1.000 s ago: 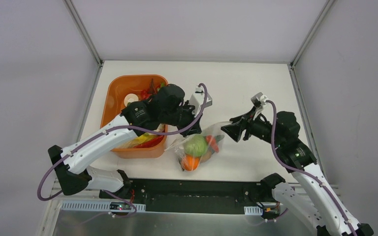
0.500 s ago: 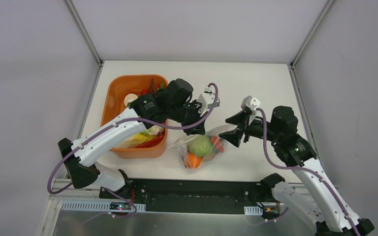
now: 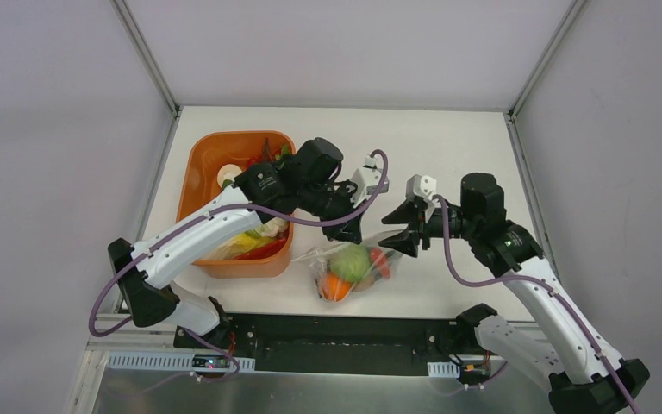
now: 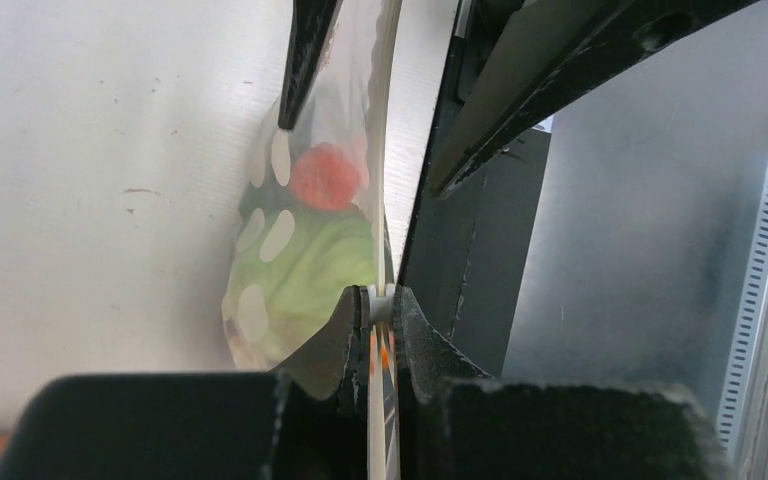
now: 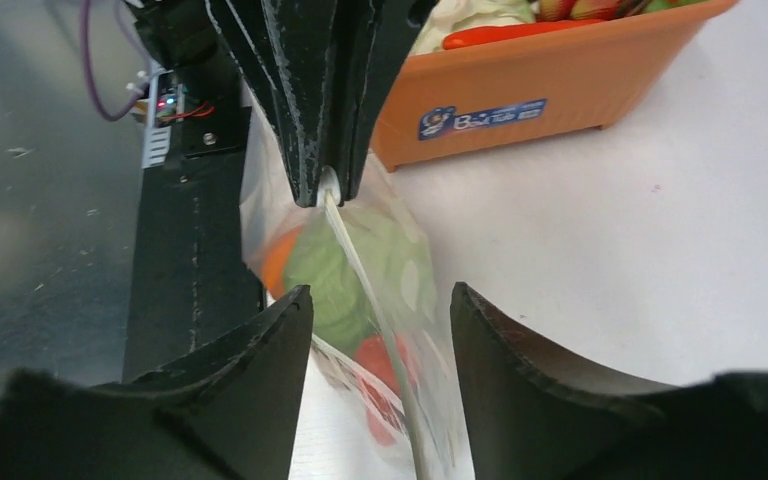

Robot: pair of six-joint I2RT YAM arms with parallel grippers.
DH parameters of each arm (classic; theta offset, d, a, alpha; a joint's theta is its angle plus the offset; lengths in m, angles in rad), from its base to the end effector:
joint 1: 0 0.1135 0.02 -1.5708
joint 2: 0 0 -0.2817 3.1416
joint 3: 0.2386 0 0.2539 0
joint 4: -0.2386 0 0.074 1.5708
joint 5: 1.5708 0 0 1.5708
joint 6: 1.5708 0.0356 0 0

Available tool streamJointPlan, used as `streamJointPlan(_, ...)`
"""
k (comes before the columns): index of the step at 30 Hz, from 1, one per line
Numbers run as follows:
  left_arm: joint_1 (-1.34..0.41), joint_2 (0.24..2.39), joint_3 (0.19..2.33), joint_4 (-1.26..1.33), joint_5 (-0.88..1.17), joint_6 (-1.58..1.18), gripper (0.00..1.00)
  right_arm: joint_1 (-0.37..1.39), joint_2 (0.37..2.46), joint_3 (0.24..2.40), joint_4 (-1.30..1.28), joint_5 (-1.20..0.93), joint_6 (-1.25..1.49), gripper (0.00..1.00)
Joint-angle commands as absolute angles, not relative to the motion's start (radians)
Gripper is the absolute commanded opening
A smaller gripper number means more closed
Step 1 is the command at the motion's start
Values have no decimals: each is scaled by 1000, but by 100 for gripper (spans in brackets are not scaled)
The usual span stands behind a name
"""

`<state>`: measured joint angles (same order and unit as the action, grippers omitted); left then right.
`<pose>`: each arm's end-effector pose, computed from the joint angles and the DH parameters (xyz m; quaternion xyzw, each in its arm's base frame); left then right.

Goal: Place the food in the zip-top bag and seal the zipper
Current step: Zip the zipper food storage bag at the center of the board.

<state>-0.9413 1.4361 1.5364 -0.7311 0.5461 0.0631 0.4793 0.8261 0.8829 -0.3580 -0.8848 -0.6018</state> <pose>0.1652 -0.2582 0.4155 0.5203 0.6937 -0.4030 0.2925 0.1330 0.1002 0.3659 -0.5921 0.4933 0.3113 0.5560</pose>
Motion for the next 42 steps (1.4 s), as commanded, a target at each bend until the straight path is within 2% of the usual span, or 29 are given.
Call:
streamJointPlan(1,-938,1438,1591,-698,624,68,0,477,872,924,-357,-1042,-637,52)
streamJointPlan(5,-937,1436,1589,-694,622,65,0,477,858,891,-319,-1032,-613,42)
streamJointPlan(10,-938,1428,1574,-681,607,64,0,479,805,842,-259,-1005,-577,16)
streamJointPlan(12,-939,1420,1561,-670,599,60,0,478,789,827,-247,-991,-562,14)
streamJointPlan(16,-939,1399,1534,-643,587,53,0,478,779,815,-245,-957,-540,0)
streamJointPlan(21,-933,1374,1504,-631,565,51,0,478,771,812,-239,-946,-504,0)
streamJointPlan(42,-877,1221,1325,-669,460,42,0,477,754,818,-223,-665,-420,0)
